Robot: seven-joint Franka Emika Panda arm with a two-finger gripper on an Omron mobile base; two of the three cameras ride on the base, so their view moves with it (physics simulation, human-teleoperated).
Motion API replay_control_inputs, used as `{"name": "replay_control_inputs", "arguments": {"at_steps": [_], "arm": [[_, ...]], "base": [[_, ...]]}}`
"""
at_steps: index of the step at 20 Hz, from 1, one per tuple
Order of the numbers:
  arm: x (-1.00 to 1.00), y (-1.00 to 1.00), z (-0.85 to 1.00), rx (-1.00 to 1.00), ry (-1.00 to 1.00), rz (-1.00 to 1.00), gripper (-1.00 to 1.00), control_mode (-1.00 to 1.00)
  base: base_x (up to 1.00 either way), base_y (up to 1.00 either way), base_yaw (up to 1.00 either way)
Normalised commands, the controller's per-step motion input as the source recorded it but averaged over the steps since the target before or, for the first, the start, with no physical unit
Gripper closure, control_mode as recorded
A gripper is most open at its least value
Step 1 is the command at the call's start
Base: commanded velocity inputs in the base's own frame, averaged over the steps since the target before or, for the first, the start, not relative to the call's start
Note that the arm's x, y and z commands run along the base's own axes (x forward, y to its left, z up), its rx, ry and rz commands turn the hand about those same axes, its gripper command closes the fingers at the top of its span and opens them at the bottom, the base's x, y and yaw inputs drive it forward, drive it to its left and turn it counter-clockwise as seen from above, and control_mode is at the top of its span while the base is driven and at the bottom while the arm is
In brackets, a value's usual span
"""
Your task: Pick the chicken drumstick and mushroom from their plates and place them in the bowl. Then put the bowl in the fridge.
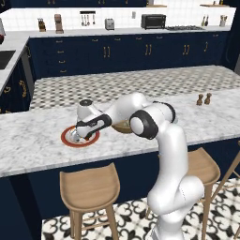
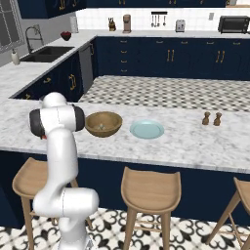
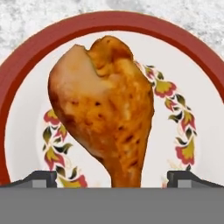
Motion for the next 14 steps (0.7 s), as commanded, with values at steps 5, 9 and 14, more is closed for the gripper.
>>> {"name": "replay_control_inputs", "arguments": {"at_steps": [5,9,14], "arm": [[0.03,-0.02,-0.33,0.0,0.0,0.0,-1.0,-1.0],[0.31,-0.01,-0.27,0.0,0.0,0.0,1.0,-1.0],[0.08,-0.02,-0.09,0.0,0.0,-0.02,1.0,-1.0]], "base": [[0.0,0.0,0.0],[0.0,0.0,0.0],[0.0,0.0,0.0]]}}
